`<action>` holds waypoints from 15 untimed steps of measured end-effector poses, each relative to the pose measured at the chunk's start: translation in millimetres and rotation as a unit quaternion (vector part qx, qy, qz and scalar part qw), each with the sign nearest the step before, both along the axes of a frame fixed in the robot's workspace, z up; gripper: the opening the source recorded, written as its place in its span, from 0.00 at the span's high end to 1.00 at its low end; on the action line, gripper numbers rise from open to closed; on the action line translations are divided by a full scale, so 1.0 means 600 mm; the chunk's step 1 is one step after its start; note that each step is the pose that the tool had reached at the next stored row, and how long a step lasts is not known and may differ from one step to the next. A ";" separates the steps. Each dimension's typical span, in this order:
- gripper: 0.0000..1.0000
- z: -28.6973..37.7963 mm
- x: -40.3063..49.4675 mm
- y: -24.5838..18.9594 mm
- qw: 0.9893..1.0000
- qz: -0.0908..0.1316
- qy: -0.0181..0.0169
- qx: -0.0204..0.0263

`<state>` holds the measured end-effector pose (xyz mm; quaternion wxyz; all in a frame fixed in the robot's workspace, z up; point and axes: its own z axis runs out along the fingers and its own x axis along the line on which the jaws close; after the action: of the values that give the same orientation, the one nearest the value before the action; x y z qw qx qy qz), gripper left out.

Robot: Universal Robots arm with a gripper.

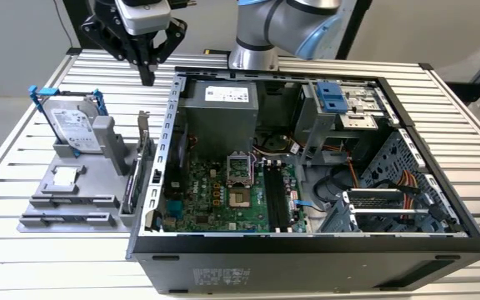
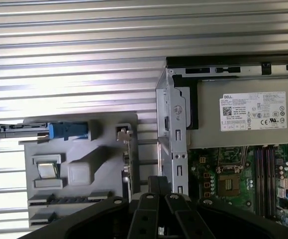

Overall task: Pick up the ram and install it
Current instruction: 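Reach for the ram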

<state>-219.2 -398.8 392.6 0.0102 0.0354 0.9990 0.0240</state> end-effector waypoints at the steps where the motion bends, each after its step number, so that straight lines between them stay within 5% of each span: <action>1: 1.00 0.000 -0.002 0.0000 1.000 0.000 0.000 0.000; 15: 1.00 0.000 -0.026 0.0000 1.000 0.000 0.000 0.000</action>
<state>-235.0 -398.8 392.6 0.0102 0.0354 0.9990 0.0240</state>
